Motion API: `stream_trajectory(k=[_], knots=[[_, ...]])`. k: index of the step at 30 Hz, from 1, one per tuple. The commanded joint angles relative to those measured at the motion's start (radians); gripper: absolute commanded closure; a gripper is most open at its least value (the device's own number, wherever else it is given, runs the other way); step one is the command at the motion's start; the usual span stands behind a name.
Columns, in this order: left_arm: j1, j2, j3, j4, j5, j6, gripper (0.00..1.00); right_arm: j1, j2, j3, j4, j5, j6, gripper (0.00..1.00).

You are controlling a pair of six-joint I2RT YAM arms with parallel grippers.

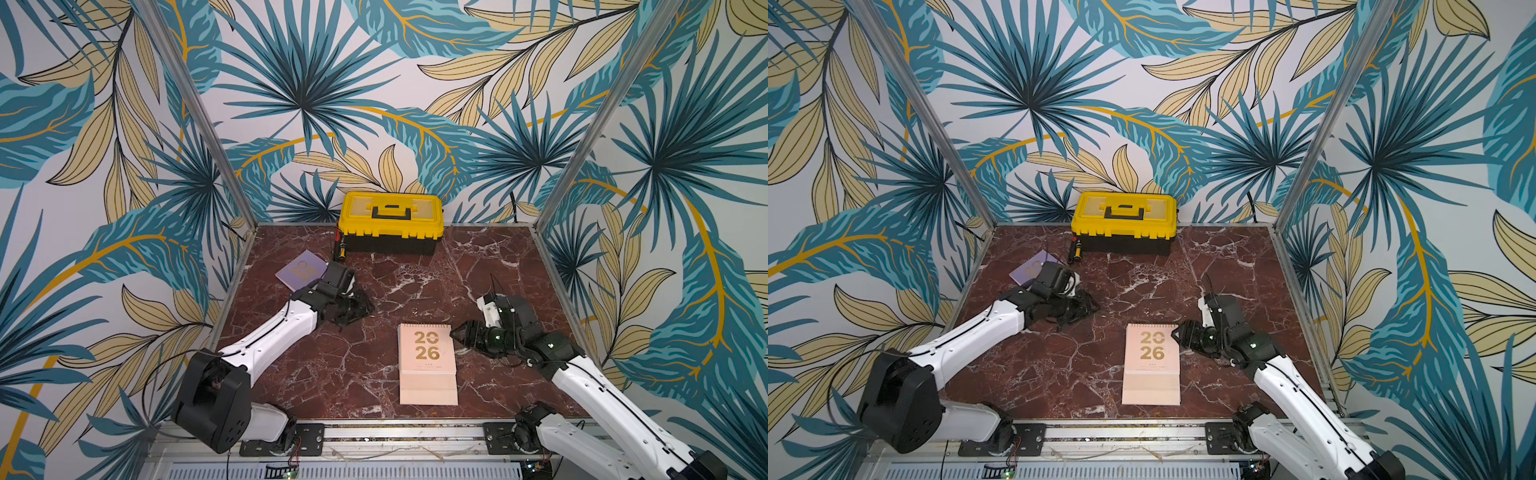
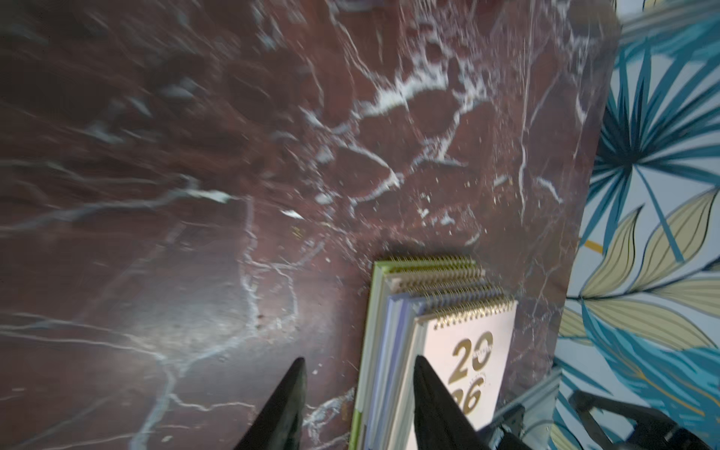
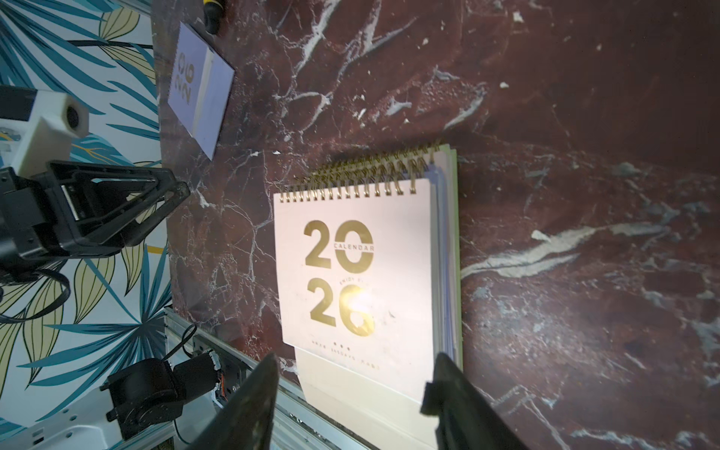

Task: Stack the calendars
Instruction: Move the calendar to the center of the board.

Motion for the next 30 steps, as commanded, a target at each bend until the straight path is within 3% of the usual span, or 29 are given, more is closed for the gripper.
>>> stream_trajectory(k=[1,5,8,21,30], knots=[[0.141,-0.030,-0.019,-0.040,0.027,0.051,0.49,0.004,0.048,0.029,0.006,-0.005,-0.035,0.38],[0.277,0.003,0.034,-0.041,0.058,0.073,0.47,0.004,0.090,0.046,0.009,-0.008,-0.060,0.38],[0.332,0.045,0.093,-0.041,0.005,0.082,0.44,0.004,0.102,0.049,0.005,-0.009,-0.073,0.38],[0.433,0.435,0.457,-0.070,-0.171,0.154,0.40,-0.008,0.083,0.010,0.029,-0.011,-0.072,0.36],[0.489,0.740,0.769,-0.073,-0.183,0.158,0.40,-0.038,0.144,0.037,0.028,-0.055,-0.092,0.36]])
